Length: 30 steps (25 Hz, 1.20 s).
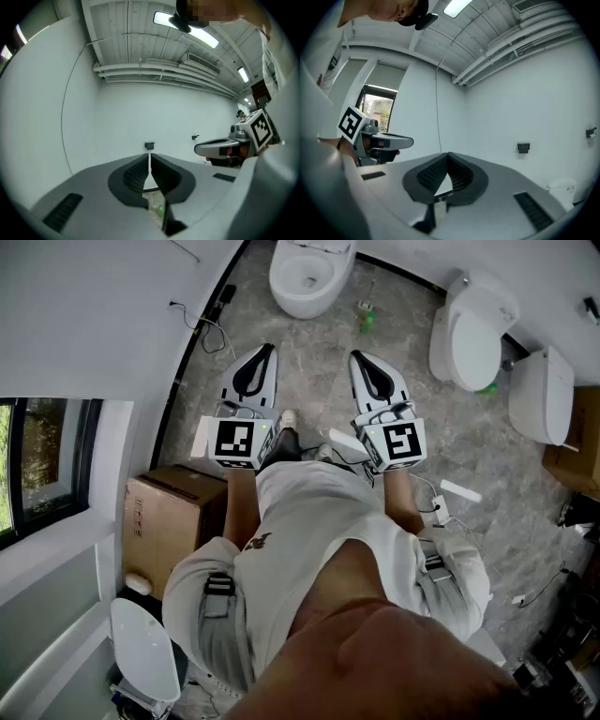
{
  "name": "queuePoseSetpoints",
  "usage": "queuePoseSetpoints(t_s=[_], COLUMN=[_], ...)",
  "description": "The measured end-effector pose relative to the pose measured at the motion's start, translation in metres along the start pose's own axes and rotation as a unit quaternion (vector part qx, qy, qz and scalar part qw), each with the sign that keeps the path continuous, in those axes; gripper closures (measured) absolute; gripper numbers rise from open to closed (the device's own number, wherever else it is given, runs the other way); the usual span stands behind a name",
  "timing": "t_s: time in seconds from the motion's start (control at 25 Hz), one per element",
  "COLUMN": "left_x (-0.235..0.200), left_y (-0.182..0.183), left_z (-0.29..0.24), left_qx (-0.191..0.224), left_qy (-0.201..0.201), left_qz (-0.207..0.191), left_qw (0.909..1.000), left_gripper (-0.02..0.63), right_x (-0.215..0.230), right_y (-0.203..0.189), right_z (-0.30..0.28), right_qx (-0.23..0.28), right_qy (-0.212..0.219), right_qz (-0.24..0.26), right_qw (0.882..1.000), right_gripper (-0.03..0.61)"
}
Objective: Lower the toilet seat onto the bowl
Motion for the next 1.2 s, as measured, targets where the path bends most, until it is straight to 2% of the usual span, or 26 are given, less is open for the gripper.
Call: queuePoseSetpoints(t_s=[0.2,0.44,0.8,1.2], left_x=[-0.006,-0.032,-0.100,-0.159], left_y=[-0.009,-0.017,-0.027,-0.034], left_z=[-0.008,-0.024,-0.052,-0.084], left_qx=[-0.005,-0.011,-0.005,-0.001], left_qy=[-0.004,-0.001,-0.018,-0.053], left_qz=[0.006,0.020,0.028,0.034], left_qw=[1.0000,0.9997,0.9994,0.9980], left_gripper=[0.580,0.580,0.580,0.580], right_x=[0.004,0.003,-0.006,-0.010], right_y=[-0.009,-0.012,-0.025,-0.024], right_z=[-0.011,-0.043,-0.115,-0.182], right_qx=[-0.006,-0.015,-0.051,-0.052], right_qy=[-0.006,-0.001,-0.011,-0.041], right_qz=[0.009,0.010,0.014,0.019], right_qw=[1.000,1.000,0.999,0.998], right_gripper=[0.558,0.558,0.558,0.558])
Point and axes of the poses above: the fingertips, and each gripper's own axes: z backward along the fingers, x to its right, y out of its top, the point moved 8 cm from there along z, backward along the fingers, and after that the axes turned 4 degrees about y, right-handed, at the moved point
